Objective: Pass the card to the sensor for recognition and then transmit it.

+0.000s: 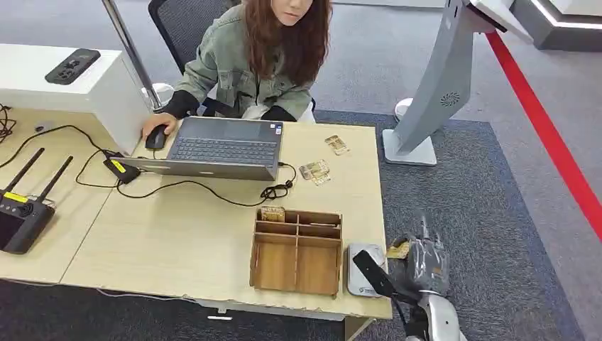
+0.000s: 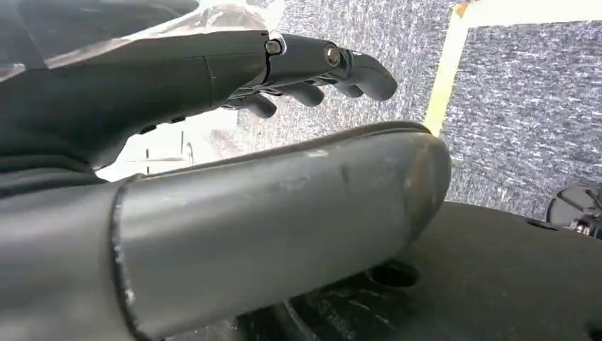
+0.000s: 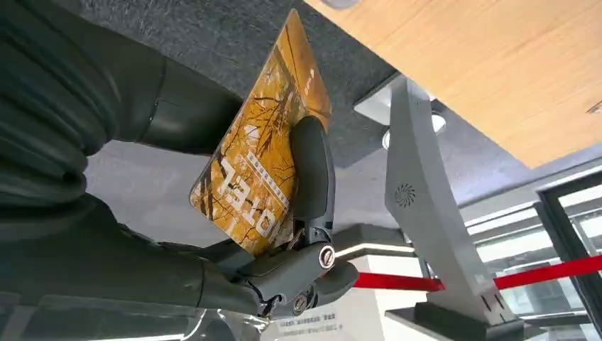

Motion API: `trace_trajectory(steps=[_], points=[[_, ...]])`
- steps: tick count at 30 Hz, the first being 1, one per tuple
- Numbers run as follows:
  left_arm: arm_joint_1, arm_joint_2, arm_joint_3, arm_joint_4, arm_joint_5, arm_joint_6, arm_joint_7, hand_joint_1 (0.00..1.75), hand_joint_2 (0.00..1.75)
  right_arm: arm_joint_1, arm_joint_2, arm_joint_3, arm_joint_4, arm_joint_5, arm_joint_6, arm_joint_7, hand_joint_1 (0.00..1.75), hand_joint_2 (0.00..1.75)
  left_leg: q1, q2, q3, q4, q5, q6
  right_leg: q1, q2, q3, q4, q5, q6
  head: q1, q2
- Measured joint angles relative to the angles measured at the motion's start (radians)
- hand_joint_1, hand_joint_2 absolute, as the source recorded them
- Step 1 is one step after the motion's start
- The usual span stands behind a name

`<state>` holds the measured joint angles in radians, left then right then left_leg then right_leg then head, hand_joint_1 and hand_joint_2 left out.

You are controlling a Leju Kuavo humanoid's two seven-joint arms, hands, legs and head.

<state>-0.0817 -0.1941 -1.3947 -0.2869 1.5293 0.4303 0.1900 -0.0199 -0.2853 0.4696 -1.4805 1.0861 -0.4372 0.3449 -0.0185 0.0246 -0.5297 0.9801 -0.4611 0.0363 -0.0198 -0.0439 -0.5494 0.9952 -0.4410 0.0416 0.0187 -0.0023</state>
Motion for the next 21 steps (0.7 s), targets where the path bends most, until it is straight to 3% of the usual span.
trace_trajectory(steps=[21], points=[[-0.003, 0.001, -0.019, -0.007, 0.000, 0.000, -0.003, 0.00, 0.00, -0.014, 0.041, 0.092, 0.073, -0.023, -0.008, 0.001, 1.75, 1.75, 0.001, 0.000, 0.000, 0.000, 0.000, 0.000, 0.001, 0.000, 0.000, 0.000, 0.000, 0.000, 0.000, 0.000]])
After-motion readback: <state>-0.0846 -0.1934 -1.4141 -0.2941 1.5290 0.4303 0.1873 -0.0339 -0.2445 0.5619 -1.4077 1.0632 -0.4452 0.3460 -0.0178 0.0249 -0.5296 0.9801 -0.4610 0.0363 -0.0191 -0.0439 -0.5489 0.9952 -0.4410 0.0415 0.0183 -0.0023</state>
